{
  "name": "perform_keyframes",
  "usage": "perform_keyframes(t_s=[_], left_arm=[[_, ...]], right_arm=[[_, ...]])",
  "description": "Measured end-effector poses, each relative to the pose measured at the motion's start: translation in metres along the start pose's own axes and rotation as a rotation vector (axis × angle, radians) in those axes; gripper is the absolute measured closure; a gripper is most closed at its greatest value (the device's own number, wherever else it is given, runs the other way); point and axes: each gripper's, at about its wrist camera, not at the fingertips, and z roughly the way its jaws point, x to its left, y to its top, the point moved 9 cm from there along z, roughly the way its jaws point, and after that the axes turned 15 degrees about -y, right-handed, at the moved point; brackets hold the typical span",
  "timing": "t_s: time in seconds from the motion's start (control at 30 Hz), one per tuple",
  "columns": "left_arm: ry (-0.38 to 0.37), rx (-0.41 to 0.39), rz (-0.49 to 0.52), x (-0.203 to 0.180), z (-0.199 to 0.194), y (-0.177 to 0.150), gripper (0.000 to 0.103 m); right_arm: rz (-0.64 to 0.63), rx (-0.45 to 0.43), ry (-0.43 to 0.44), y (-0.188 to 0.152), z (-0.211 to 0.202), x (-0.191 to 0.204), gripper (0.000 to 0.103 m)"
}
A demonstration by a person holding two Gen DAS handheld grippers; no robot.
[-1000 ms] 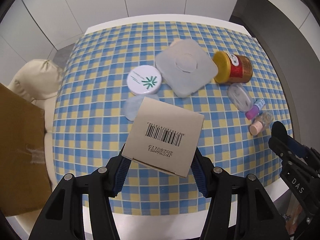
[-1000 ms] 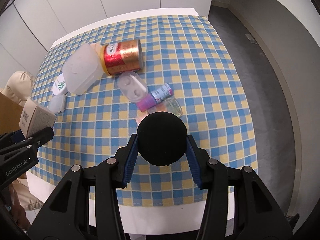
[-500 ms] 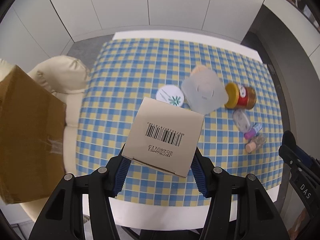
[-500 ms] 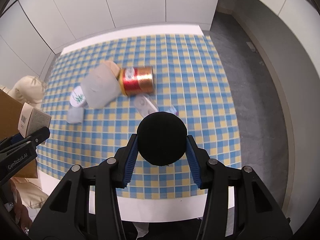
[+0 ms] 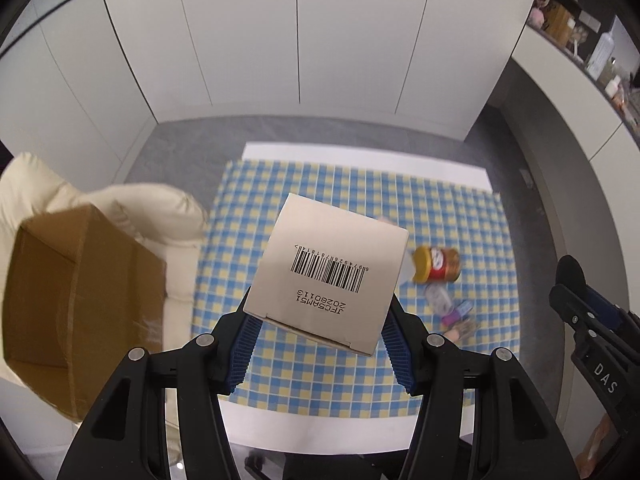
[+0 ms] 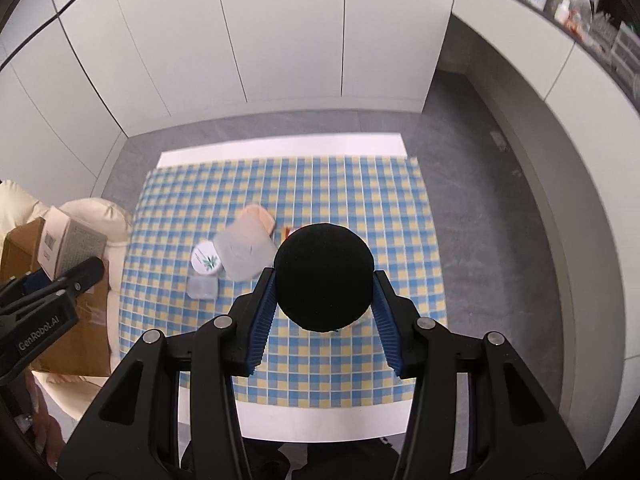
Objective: Organize objects
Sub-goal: 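Lift the white box with the left tool while the right tool lifts the black puck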
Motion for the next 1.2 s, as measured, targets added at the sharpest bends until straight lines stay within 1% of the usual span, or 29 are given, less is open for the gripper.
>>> perform_keyframes(t_s=[0.23,0.37,0.5,0.83,0.97,1.1,1.2], left_arm=[[-0.001,-0.052,-0.021,-0.005,-0.044,0.023,0.046],[0.008,-0.081,-0.013,-0.008,-0.064,0.031,0.046],[0.000,-0.107,0.010,-0.017,-0.078,0.033,0.046],[-0.013,-0.134,0.036,-0.031,-0.101,0.034,0.045],[-0.008,-0.133,0.042,-0.035,-0.104,0.031,0.045],[-0.012,-0.134,0.038,-0.034,-0.107,0.026,0.045],[-0.014,-0.132,0.038,-0.035,-0.108,0.019,0.045]], right_arm=[[-0.021,-0.073,-0.010,0.028,-0.048,-0.006,0.054],[-0.023,-0.092,0.000,0.038,-0.067,-0.008,0.054],[-0.010,-0.099,0.000,0.043,-0.081,-0.013,0.054],[0.004,-0.132,0.007,0.047,-0.114,-0.020,0.054],[0.010,-0.132,0.014,0.044,-0.117,-0.020,0.054],[0.002,-0.124,-0.006,0.040,-0.116,-0.018,0.054],[-0.002,-0.126,-0.006,0.035,-0.117,-0.018,0.054]])
